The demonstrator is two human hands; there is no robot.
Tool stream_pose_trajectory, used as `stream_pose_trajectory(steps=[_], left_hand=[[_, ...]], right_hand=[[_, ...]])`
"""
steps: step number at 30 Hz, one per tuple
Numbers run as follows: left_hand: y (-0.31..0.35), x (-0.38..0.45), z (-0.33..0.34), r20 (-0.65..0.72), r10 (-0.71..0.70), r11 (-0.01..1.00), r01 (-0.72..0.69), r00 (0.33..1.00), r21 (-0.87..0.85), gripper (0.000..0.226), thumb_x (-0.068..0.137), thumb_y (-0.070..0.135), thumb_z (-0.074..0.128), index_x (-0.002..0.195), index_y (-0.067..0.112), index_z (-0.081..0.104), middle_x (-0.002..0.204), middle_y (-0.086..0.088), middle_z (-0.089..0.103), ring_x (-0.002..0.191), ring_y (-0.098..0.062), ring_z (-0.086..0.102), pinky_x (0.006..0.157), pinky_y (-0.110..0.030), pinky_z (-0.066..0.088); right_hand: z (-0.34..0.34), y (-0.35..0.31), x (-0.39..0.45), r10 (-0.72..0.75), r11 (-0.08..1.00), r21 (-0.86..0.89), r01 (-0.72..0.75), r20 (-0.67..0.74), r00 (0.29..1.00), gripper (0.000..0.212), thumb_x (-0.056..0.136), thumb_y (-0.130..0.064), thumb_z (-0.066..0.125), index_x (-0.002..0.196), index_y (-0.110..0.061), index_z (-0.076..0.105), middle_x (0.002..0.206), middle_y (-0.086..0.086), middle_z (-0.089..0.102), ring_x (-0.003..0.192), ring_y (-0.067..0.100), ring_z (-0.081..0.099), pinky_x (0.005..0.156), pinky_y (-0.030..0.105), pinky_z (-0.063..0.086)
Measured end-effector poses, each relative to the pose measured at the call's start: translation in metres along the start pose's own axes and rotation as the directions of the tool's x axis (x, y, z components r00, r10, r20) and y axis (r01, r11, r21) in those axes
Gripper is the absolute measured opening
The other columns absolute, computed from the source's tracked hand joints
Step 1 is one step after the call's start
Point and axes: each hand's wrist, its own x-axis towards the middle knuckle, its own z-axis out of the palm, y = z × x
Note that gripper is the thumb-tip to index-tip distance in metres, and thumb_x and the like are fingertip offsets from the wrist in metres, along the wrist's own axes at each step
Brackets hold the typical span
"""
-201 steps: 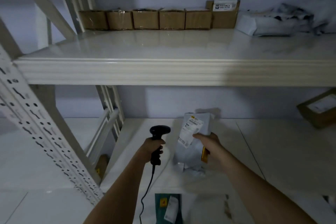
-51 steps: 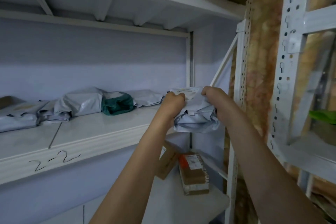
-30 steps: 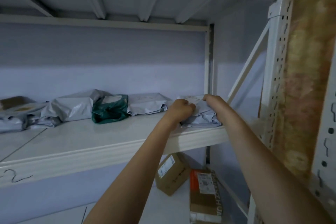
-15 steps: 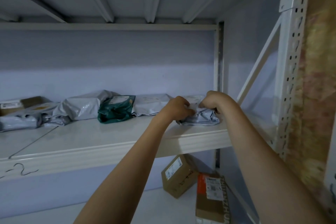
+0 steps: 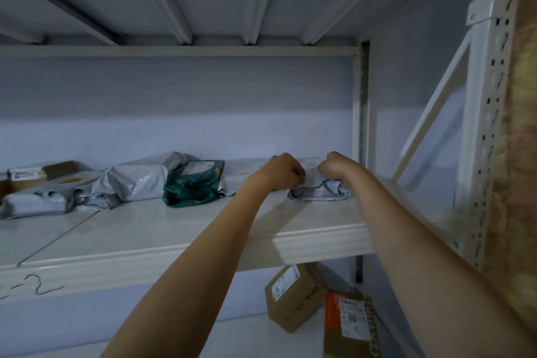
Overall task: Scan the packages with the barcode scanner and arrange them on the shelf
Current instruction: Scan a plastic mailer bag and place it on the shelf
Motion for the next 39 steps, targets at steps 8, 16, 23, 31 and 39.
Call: stream_pose_trajectory(steps=[8, 16, 23, 31, 39], left_hand=[[-0.006, 0.022, 0.005, 0.033, -0.030, 0.985, 0.023, 0.999, 0.173, 0.027, 0.095, 0.007, 0.045, 0.104, 0.008, 0.071, 0.118, -0.013, 0.067, 0.108, -0.032, 0.059, 0.092, -0.036, 0.048], [-0.012, 0.040, 0.012, 0.068, -0.146, 0.966, 0.128, 0.987, 0.223, 0.035, 0.099, 0.003, 0.040, 0.127, -0.001, 0.059, 0.127, -0.018, 0.059, 0.111, -0.035, 0.058, 0.097, -0.037, 0.047], [-0.023, 0.054, 0.019, 0.067, -0.150, 0.969, 0.134, 0.986, 0.206, 0.034, 0.099, 0.007, 0.038, 0.123, 0.005, 0.061, 0.124, -0.019, 0.060, 0.114, -0.035, 0.056, 0.101, -0.042, 0.045], [-0.024, 0.047, 0.021, 0.019, -0.120, 0.982, 0.116, 0.993, 0.151, 0.037, 0.101, 0.015, 0.040, 0.133, 0.005, 0.055, 0.135, -0.020, 0.055, 0.123, -0.037, 0.052, 0.100, -0.038, 0.044], [-0.005, 0.015, 0.009, -0.299, -0.161, 0.982, 0.123, 0.941, -0.144, 0.033, 0.096, 0.016, 0.049, 0.124, 0.014, 0.066, 0.125, -0.010, 0.066, 0.114, -0.026, 0.061, 0.097, -0.024, 0.041]], right_hand=[[0.009, 0.001, 0.034, 0.010, 0.993, 0.117, -0.018, 0.076, 0.997, 0.020, 0.099, -0.015, 0.045, 0.107, 0.002, 0.053, 0.095, 0.016, 0.052, 0.081, 0.026, 0.049, 0.065, 0.030, 0.038], [0.017, -0.005, 0.066, 0.008, 0.999, 0.044, -0.012, 0.101, 0.995, 0.029, 0.100, -0.018, 0.045, 0.117, 0.003, 0.055, 0.090, 0.011, 0.052, 0.076, 0.024, 0.048, 0.059, 0.028, 0.035], [0.017, -0.004, 0.090, -0.021, 0.997, 0.083, 0.005, 0.193, 0.981, 0.038, 0.101, -0.028, 0.050, 0.125, 0.000, 0.057, 0.111, 0.015, 0.059, 0.087, 0.025, 0.052, 0.065, 0.029, 0.039], [0.024, -0.003, 0.080, 0.010, 0.979, 0.201, -0.010, 0.003, 1.000, 0.054, 0.100, -0.031, 0.050, 0.143, 0.000, 0.041, 0.138, 0.019, 0.050, 0.119, 0.035, 0.055, 0.091, 0.036, 0.047], [0.008, -0.023, 0.018, -0.096, 0.887, 0.403, 0.225, -0.315, 0.944, 0.053, 0.100, -0.021, 0.045, 0.150, -0.005, 0.035, 0.154, 0.018, 0.037, 0.135, 0.034, 0.045, 0.104, 0.032, 0.038]])
